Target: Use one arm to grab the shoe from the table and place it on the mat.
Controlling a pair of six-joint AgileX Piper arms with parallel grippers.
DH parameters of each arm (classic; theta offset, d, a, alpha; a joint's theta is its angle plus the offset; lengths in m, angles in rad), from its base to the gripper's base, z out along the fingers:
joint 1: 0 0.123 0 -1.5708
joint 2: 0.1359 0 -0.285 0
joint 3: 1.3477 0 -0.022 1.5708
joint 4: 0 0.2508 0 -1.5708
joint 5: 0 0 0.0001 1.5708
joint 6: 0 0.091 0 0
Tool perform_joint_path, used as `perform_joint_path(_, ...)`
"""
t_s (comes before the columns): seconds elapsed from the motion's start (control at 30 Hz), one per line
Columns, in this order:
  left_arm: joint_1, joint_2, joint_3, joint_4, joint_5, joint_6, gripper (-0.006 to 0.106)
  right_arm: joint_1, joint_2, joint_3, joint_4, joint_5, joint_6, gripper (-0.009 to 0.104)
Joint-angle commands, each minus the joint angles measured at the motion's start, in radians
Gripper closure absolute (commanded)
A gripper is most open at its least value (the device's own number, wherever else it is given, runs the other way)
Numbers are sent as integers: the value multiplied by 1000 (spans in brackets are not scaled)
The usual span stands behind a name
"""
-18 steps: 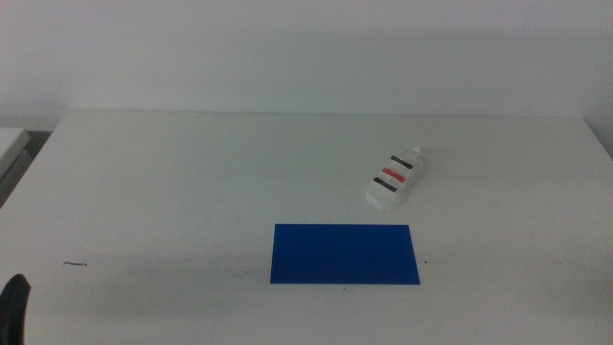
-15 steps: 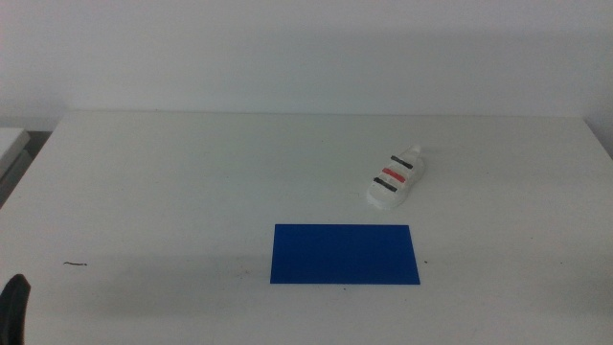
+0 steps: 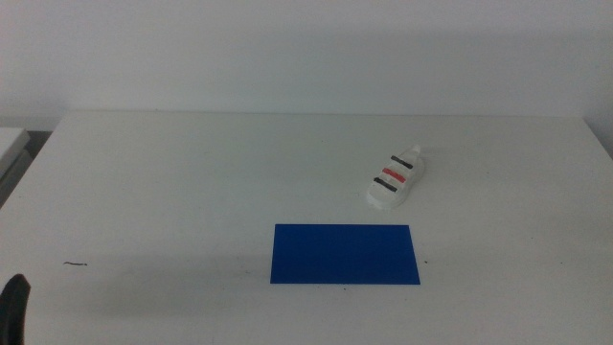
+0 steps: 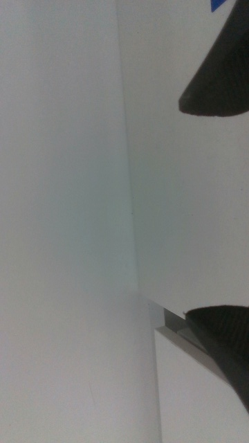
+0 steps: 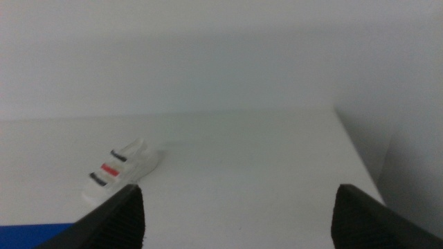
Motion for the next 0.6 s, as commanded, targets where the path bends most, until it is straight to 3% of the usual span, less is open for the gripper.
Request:
perform_joint_path(0.0, 0, 5, 0, -4, -13, -1, 7, -2, 129, -133, 28, 122, 0, 3)
perform_joint_path(0.17, 0, 5, 0, -4, -13, -1, 7, 15, 432, -369, 63, 227, 60, 3)
perform_joint_path(0.3, 0, 5, 0, -4, -13, -1, 7, 114, 659, -526, 91, 346, 185, 3)
perform_joint_path(0.37, 0, 5, 0, -4, -13, -1, 7, 176, 753, -596, 60, 345, 226, 3)
perform_joint_path(0.5, 0, 5, 0, -4, -13, -1, 7, 271, 962, -740, -101, 349, 600, 3)
perform_joint_path(0.57, 0, 5, 0, -4, -13, -1, 7, 301, 1082, -815, -149, 346, 734, 3)
